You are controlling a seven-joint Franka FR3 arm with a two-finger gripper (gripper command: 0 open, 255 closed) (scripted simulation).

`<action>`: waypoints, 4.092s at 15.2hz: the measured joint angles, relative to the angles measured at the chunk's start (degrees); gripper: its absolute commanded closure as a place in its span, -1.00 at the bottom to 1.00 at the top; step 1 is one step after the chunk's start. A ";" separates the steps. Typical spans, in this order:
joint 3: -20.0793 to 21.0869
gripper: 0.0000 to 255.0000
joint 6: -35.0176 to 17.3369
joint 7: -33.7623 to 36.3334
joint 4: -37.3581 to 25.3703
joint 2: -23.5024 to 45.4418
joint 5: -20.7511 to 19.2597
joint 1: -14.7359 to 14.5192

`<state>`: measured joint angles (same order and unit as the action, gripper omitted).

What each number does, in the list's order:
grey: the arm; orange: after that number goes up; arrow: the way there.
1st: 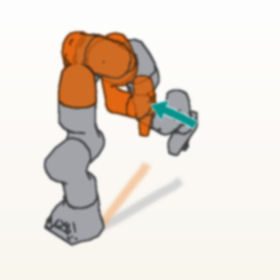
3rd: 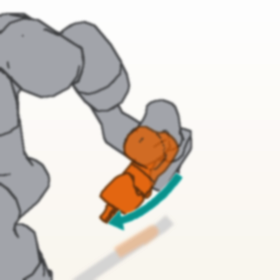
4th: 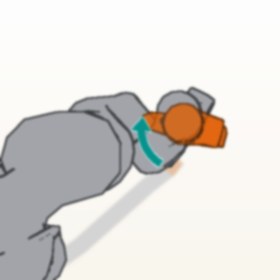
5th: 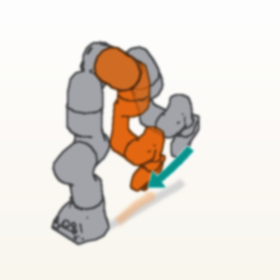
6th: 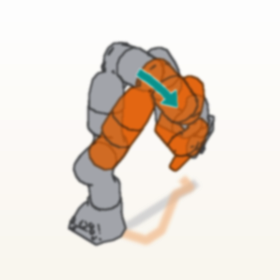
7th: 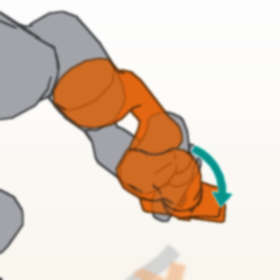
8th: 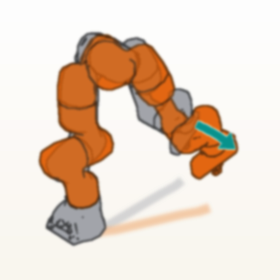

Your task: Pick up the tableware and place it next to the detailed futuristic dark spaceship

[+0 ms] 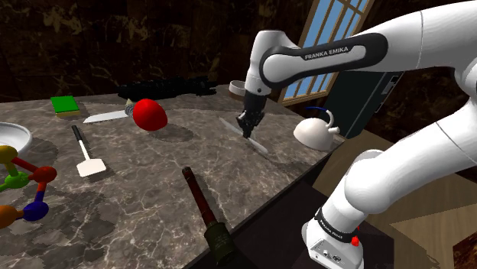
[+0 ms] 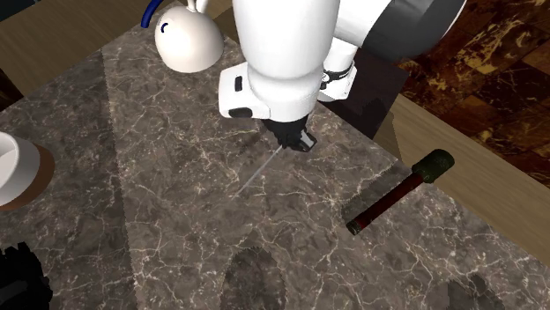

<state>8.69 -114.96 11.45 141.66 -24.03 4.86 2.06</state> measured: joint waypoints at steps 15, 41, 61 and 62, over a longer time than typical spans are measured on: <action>-0.66 1.00 12.08 0.15 -9.63 -2.47 -0.34 0.14; -9.81 1.00 19.76 -14.13 -49.03 29.60 -4.69 7.34; -11.79 1.00 20.69 -19.97 -71.12 50.79 -3.73 11.35; -11.79 1.00 19.92 -20.00 -70.45 50.89 -3.72 11.37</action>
<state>-3.10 -95.04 -8.55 71.21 26.87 1.14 13.43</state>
